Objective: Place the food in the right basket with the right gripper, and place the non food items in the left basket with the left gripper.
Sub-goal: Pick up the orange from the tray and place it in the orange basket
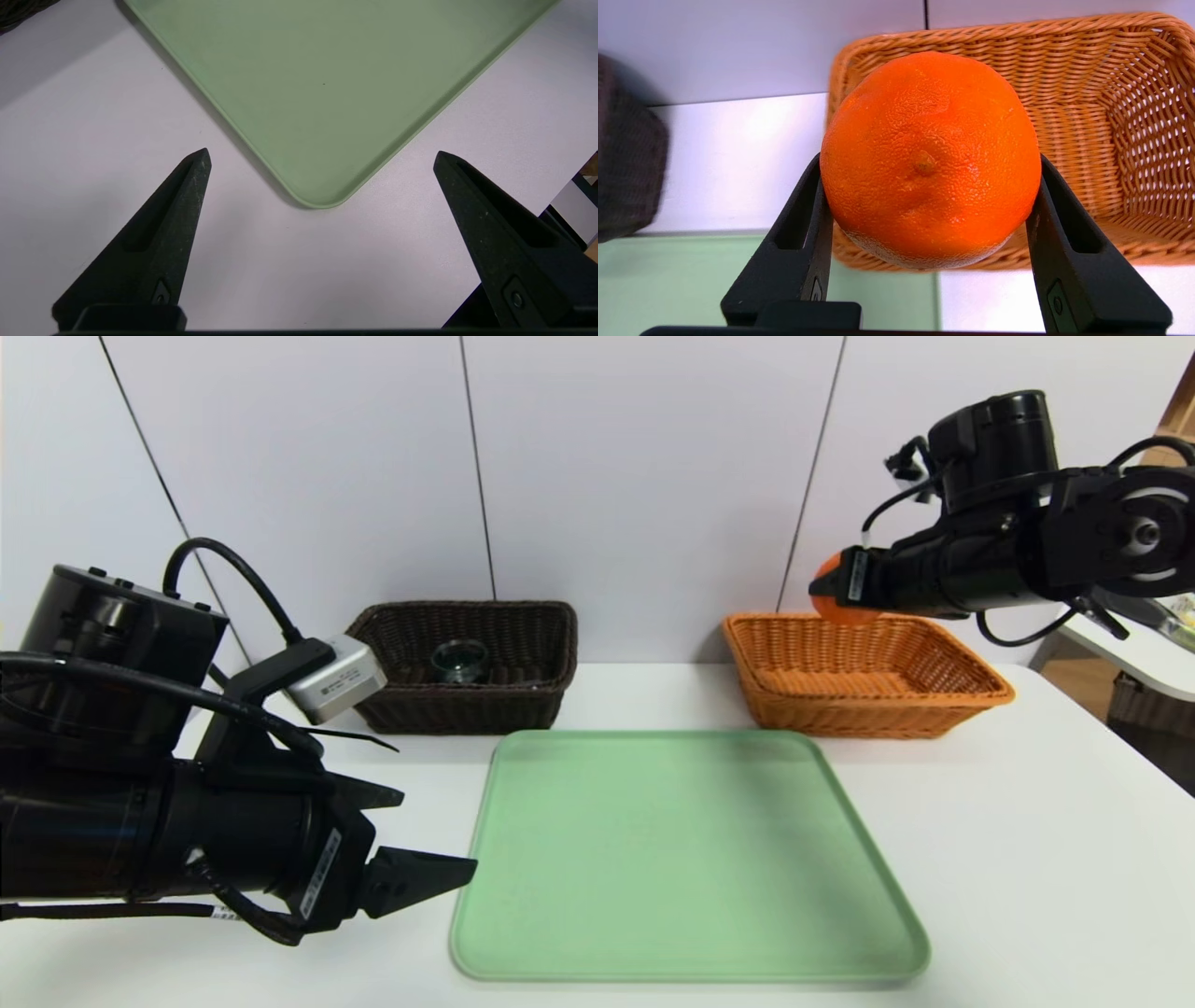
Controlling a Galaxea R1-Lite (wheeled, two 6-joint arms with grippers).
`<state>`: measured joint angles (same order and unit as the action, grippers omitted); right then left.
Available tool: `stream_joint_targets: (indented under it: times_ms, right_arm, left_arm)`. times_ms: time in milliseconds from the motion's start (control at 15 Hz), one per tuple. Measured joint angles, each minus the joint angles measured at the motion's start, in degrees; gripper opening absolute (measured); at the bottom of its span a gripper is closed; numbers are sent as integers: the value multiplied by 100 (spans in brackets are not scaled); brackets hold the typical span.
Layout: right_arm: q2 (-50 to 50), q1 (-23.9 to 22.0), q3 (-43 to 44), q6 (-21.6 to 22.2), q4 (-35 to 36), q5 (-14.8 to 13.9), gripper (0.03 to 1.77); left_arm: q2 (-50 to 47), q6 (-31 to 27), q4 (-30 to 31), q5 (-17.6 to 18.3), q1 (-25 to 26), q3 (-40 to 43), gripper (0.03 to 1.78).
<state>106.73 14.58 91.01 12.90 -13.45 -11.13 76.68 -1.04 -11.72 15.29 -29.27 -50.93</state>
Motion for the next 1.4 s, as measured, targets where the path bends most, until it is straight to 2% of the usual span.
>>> stream_joint_targets:
  times_ms: [667,1000,1400]
  right_arm:
    - [1725,-817,1074,-361,-193,57,113]
    - [2130,-894,1681,-404,-1023,74,113]
    - [2328,-909,1919,-533,-1193,74,113]
  left_arm:
    - [22,0,210,0,9,44,169]
    - [24,22,212,0,9,80,169]
    - [22,24,216,1,11,91,169]
